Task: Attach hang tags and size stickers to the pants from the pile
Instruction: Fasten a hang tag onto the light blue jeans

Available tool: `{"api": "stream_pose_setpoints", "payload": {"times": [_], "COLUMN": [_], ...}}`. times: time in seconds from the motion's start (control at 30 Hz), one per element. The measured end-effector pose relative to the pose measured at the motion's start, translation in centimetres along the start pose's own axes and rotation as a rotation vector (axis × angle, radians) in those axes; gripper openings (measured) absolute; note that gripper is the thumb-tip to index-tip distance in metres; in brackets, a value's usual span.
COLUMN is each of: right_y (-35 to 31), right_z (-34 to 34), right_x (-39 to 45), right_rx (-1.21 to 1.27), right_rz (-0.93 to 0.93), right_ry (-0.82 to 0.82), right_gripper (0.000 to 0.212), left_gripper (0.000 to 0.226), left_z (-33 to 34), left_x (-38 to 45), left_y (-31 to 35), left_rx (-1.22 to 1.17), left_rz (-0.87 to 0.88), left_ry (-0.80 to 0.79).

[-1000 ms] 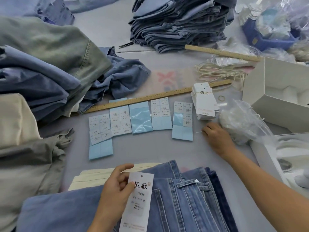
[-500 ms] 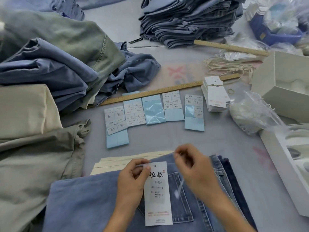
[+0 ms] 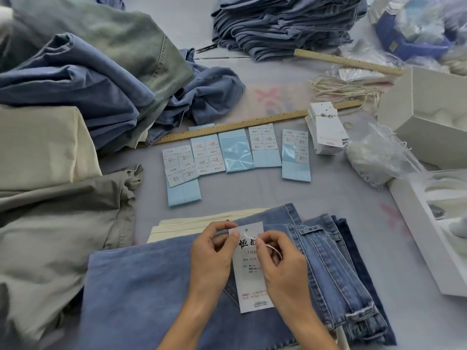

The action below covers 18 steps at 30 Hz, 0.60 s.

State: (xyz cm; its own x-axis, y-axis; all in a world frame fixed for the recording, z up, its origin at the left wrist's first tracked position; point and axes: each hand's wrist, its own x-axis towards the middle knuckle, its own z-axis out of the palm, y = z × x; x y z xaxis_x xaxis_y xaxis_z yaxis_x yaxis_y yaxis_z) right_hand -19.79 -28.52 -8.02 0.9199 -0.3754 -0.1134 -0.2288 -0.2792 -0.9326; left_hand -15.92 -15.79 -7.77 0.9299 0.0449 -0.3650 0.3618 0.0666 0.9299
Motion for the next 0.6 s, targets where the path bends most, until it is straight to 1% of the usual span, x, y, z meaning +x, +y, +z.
{"api": "stream_pose_setpoints", "payload": {"times": [0.23, 0.33, 0.43, 0.6], "right_y": [-0.19, -0.29, -0.21, -0.09], "right_z": [0.33, 0.11, 0.15, 0.24], "right_x": [-0.26, 0.15, 0.3, 0.24], "right_rx": [-0.044, -0.046, -0.066, -0.06], "right_rz": [-0.051, -0.067, -0.052, -0.037], "right_ry": [0.069, 0.062, 0.026, 0.017], "right_gripper": [0.011, 0.012, 0.012, 0.013], "left_gripper": [0.009, 0.011, 0.013, 0.016], "left_z": [-0.29, -0.45, -0.51, -0.36], "left_x": [-0.24, -0.16, -0.14, -0.02], "left_y": [-0.41, -0.55, -0.7, -0.84], "left_rx": [0.006, 0.012, -0.001, -0.005], "left_rz": [0.003, -0.005, -0.012, -0.018], "left_ry": [-0.017, -0.018, -0.025, -0.032]}}
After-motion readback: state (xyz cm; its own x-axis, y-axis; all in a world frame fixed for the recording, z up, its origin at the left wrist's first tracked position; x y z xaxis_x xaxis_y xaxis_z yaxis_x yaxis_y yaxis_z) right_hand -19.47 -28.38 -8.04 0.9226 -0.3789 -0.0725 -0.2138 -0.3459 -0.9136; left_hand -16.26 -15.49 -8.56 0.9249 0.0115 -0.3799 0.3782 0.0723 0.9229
